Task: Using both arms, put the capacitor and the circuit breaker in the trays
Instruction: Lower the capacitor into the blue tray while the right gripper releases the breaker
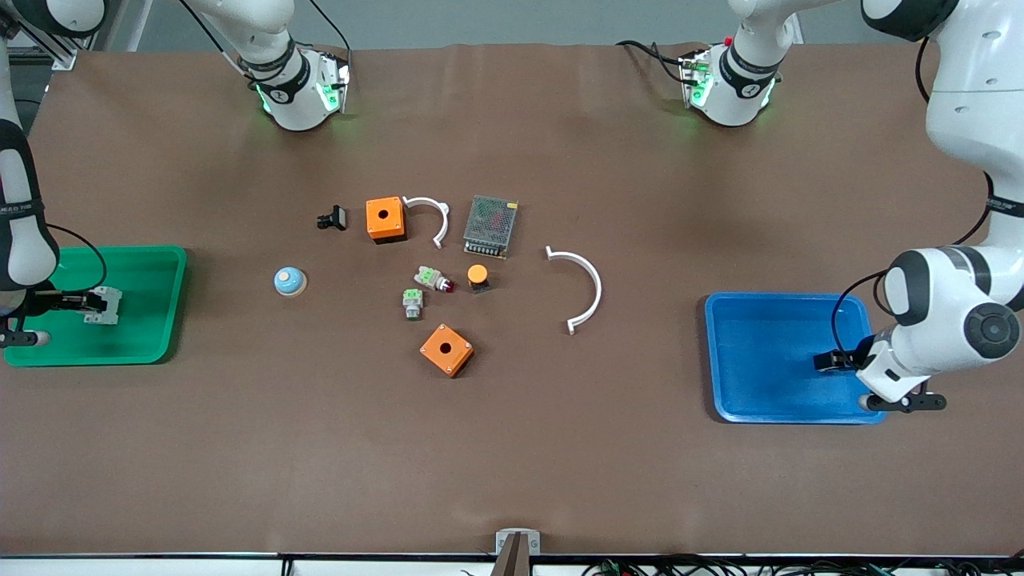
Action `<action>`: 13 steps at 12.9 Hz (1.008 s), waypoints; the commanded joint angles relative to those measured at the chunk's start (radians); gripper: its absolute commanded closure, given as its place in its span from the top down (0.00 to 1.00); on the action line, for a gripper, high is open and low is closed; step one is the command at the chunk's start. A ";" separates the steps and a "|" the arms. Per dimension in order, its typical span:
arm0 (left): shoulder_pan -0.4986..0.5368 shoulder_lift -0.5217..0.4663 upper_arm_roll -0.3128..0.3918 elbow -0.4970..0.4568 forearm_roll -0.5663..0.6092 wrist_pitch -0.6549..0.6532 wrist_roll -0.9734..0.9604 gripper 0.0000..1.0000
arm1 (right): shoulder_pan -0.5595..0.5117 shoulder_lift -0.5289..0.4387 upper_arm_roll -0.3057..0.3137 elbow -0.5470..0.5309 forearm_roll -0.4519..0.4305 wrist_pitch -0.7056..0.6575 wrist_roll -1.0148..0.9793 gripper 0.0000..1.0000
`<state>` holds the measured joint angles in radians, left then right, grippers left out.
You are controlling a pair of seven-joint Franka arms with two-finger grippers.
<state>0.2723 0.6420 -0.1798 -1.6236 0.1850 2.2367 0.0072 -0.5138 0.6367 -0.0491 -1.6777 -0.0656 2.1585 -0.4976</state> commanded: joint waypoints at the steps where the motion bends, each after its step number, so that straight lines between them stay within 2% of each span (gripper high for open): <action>1: 0.005 -0.111 -0.044 -0.021 -0.041 -0.045 0.002 1.00 | -0.025 -0.014 0.025 -0.010 -0.022 0.003 -0.006 0.95; 2: 0.005 -0.143 -0.059 -0.021 -0.042 -0.046 0.000 1.00 | -0.019 -0.032 0.026 -0.007 -0.022 -0.009 -0.004 1.00; 3: 0.002 -0.184 -0.075 -0.019 -0.042 -0.080 -0.007 1.00 | -0.014 -0.069 0.028 -0.002 -0.023 -0.034 -0.003 1.00; 6: 0.001 -0.286 -0.090 0.036 -0.044 -0.237 -0.009 1.00 | 0.047 -0.193 0.031 0.073 -0.023 -0.260 0.013 1.00; 9: -0.002 -0.334 -0.107 0.163 -0.041 -0.441 -0.007 1.00 | 0.164 -0.322 0.032 0.078 -0.023 -0.455 0.205 0.99; 11: -0.001 -0.355 -0.116 0.223 -0.039 -0.584 -0.010 1.00 | 0.237 -0.383 0.032 0.069 -0.013 -0.514 0.270 0.99; 13: -0.013 -0.431 -0.112 0.220 -0.045 -0.620 -0.010 1.00 | 0.305 -0.420 0.034 0.064 0.013 -0.522 0.306 0.99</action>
<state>0.2645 0.2678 -0.2889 -1.4123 0.1552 1.6648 -0.0032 -0.2576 0.2616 -0.0093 -1.5740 -0.0625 1.6329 -0.2351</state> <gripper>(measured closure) 0.000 0.004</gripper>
